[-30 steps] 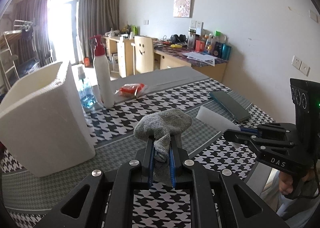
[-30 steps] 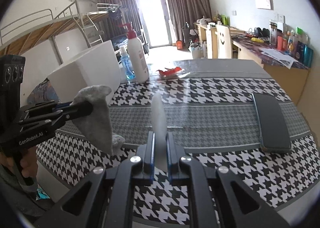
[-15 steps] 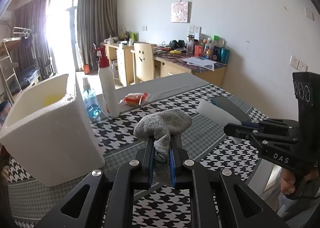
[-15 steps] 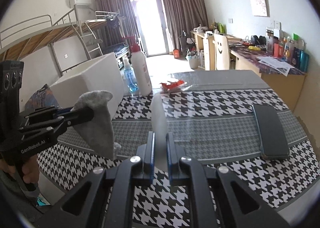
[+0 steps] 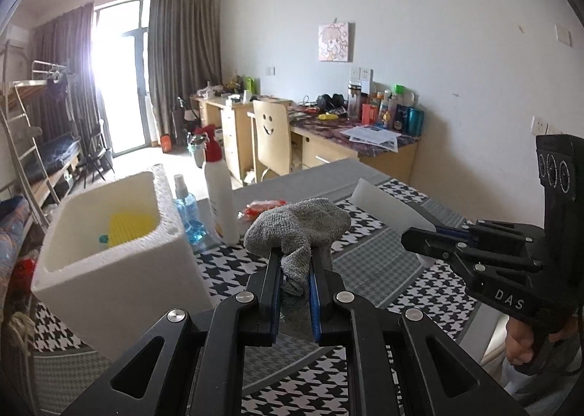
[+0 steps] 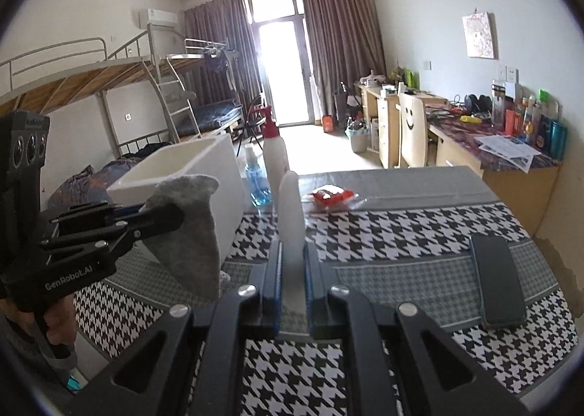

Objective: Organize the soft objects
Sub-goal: 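Carry the sock with the left tool while the right tool carries the roller to the box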

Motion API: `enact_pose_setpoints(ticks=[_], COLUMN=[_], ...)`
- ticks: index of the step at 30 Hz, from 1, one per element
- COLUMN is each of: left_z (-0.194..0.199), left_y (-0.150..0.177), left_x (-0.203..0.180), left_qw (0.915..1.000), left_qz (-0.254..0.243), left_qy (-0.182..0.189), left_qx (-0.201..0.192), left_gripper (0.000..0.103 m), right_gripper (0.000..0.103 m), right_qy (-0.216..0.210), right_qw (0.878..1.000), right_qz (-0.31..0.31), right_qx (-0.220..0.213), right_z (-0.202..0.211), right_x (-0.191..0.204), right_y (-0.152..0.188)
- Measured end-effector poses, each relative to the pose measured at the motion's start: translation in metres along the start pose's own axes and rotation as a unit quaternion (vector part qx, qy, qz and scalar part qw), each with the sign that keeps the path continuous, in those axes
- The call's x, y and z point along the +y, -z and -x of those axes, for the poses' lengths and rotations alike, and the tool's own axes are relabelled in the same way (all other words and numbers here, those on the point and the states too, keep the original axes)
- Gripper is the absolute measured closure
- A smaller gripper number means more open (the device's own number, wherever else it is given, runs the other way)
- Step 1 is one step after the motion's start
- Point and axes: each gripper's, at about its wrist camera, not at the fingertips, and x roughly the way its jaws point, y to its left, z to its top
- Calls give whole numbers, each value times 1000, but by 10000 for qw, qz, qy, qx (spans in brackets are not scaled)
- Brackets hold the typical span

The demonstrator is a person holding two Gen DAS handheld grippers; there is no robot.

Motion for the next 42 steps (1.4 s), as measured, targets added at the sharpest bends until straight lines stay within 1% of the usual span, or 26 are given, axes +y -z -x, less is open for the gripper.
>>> enact_pose_setpoints(ticks=[10, 23, 31, 42], left_z=[7, 16, 26, 30], left_y=[-14, -34, -48, -58], left_x=[10, 23, 43, 59], left_qw=[9997, 9977, 9947, 9914], left_qz=[-16, -52, 72, 303], left_qy=[-104, -328, -609, -848], left_qx=[-241, -587, -823, -947], left_gripper=[89, 89, 89, 89], right_gripper=[90, 90, 90, 90], right_qy=[-42, -47, -68, -284], right_qw=[9998, 9993, 9988, 9981], right_qz=[78, 100, 113, 206], right_qx=[-159, -360, -462, -516], right_z=[-3, -2, -7, -12], right_x=[13, 28, 40, 52], right_y=[-15, -34, -50, -66])
